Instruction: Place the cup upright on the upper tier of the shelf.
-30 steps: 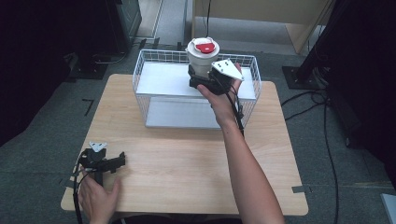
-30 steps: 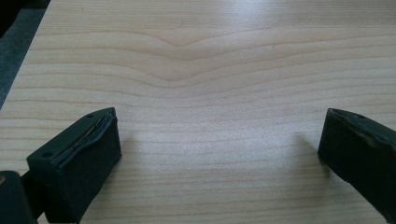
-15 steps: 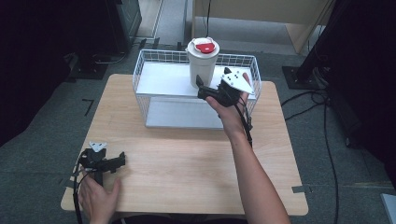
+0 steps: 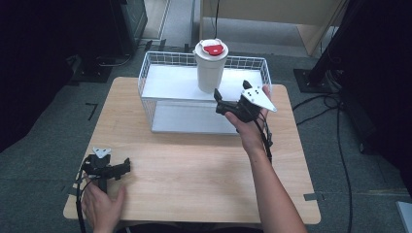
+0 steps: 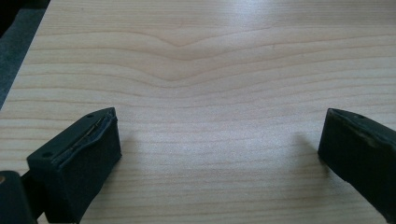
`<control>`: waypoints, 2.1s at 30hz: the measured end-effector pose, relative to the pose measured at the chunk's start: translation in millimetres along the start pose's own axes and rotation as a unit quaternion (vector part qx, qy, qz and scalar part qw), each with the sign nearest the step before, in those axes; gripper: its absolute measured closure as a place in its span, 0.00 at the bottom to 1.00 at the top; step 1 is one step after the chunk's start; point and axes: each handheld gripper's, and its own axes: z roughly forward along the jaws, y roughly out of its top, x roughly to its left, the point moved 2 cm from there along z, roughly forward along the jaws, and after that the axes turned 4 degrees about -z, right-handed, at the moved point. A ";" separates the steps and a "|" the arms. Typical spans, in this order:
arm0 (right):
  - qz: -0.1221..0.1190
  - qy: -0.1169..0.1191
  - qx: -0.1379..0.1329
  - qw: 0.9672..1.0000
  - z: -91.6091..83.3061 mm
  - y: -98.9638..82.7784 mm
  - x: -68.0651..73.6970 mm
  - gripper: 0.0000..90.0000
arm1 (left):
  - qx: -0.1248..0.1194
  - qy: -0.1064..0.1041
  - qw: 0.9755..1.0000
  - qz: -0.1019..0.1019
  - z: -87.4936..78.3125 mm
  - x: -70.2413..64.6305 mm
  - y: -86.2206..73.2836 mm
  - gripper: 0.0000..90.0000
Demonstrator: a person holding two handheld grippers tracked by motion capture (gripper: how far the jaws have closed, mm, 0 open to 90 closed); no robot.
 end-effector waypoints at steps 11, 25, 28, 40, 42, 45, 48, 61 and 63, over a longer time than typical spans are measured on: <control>-0.010 0.002 -0.002 1.000 -27.7 -6.2 -7.0 0.00 | 0.001 0.000 1.000 0.000 -0.1 0.0 0.0 0.00; -0.010 -0.024 0.014 1.000 -59.9 -32.7 -28.0 0.00 | 0.000 0.000 1.000 0.000 0.0 -0.1 0.0 0.00; -0.010 -0.029 0.016 0.999 -65.9 -37.9 -32.4 0.00 | 0.000 -0.001 1.000 -0.001 0.0 -0.2 -0.1 0.00; -0.005 -0.049 0.029 0.998 -92.1 -60.7 -49.0 0.00 | 0.001 -0.001 1.000 0.000 -0.2 0.0 -0.1 0.00; -0.002 -0.053 0.032 0.998 -95.4 -63.9 -51.9 0.00 | 0.001 -0.001 1.000 0.000 -0.2 0.0 -0.1 0.00; 0.000 -0.057 0.036 0.998 -99.8 -69.0 -55.2 0.00 | 0.001 -0.001 1.000 0.000 -0.1 0.0 -0.1 0.00; 0.002 -0.063 0.041 0.997 -103.6 -74.2 -58.1 0.00 | 0.000 -0.001 1.000 -0.001 0.0 -0.2 -0.1 0.00; 0.002 -0.082 0.066 0.994 -122.3 -96.1 -73.6 0.00 | 0.001 -0.001 1.000 -0.001 -0.1 -0.2 -0.1 0.00; 0.003 -0.085 0.070 0.994 -125.2 -99.2 -75.9 0.00 | 0.001 -0.001 1.000 -0.001 -0.1 -0.1 -0.1 0.00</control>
